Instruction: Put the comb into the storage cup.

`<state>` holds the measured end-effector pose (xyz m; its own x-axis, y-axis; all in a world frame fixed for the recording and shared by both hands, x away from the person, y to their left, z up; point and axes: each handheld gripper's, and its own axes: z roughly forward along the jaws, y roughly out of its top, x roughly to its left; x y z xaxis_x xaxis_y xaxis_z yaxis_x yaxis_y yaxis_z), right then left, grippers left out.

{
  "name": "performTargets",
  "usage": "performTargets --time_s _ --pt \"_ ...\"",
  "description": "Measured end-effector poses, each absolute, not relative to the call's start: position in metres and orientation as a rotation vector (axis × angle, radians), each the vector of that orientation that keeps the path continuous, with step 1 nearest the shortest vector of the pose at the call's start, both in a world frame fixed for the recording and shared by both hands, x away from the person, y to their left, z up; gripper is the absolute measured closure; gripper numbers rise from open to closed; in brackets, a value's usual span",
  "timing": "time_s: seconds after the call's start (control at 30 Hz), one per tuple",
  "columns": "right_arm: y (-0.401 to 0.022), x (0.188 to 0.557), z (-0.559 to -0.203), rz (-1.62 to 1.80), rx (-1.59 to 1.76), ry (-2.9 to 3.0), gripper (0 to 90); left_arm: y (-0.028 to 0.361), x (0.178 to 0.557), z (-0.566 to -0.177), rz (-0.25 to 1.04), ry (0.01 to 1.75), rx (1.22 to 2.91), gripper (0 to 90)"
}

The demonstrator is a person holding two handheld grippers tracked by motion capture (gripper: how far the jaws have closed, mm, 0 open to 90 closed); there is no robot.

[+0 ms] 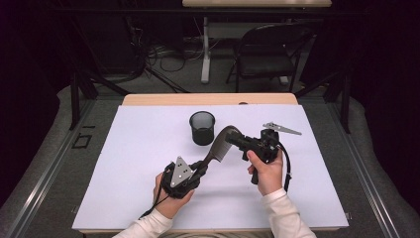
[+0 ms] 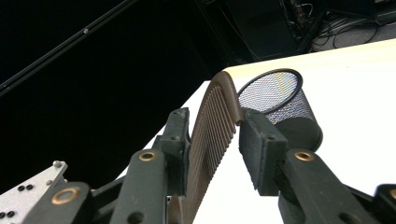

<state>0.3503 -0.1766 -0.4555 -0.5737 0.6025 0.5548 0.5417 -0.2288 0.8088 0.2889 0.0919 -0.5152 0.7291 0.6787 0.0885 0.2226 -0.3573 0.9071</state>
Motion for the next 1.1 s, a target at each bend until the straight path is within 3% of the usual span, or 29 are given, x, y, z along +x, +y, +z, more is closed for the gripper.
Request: performTargets --time_s 1.1 --pt "-0.1797 0.3526 -0.4617 2.043 1.465 1.903 83.5 0.0894 0.2876 -0.5175 0.561 0.686 1.923 72.3"
